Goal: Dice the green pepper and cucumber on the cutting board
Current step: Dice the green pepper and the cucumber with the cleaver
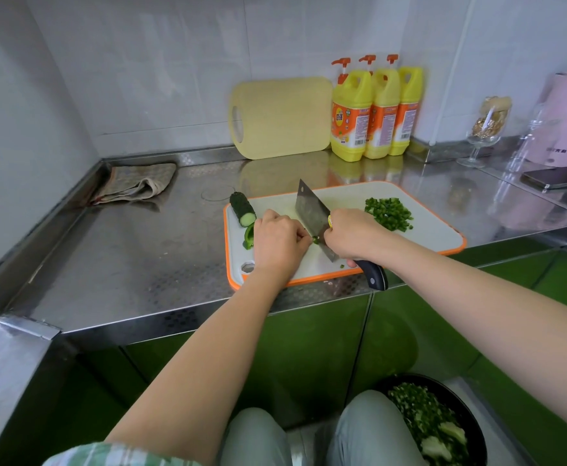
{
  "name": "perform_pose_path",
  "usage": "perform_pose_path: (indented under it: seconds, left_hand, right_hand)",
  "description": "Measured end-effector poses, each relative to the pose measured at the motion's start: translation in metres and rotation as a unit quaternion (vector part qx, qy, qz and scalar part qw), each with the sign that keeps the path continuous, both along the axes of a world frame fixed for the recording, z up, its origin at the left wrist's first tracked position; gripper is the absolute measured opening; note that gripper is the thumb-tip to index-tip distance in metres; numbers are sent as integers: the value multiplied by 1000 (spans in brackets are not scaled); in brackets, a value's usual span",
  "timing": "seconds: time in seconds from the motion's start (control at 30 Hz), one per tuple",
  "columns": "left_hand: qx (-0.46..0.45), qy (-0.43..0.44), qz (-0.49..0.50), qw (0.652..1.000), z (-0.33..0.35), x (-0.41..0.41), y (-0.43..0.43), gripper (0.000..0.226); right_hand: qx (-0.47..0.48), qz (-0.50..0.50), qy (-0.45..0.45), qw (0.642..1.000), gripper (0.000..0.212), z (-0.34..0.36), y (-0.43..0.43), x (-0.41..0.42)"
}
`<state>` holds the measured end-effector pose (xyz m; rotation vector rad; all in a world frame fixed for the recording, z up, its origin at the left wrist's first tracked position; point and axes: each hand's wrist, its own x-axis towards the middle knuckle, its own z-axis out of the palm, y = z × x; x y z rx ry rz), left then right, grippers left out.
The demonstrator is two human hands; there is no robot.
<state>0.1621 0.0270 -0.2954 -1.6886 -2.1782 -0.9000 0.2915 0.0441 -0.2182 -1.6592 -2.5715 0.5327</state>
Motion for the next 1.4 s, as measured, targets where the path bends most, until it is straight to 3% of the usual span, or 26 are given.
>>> perform_pose_path:
  seconds: [0.3, 0.53, 0.87, 1.4]
  left_hand:
    - [7, 9, -2, 1000, 2, 0, -1, 10]
    - [6, 18, -9, 1000, 1, -1, 0, 13]
    - [3, 11, -8, 1000, 2, -2, -1, 17]
    - [-5, 36, -29, 999, 4, -1, -1, 15]
  right_hand:
    - [15, -17, 79, 997, 21, -2, 4, 1]
    - [-4, 2, 10, 1000, 18, 3, -1, 0]
    - [-6, -15, 94, 995, 21, -6, 6, 1]
    - [-24, 4, 25, 999, 16, 1, 4, 1]
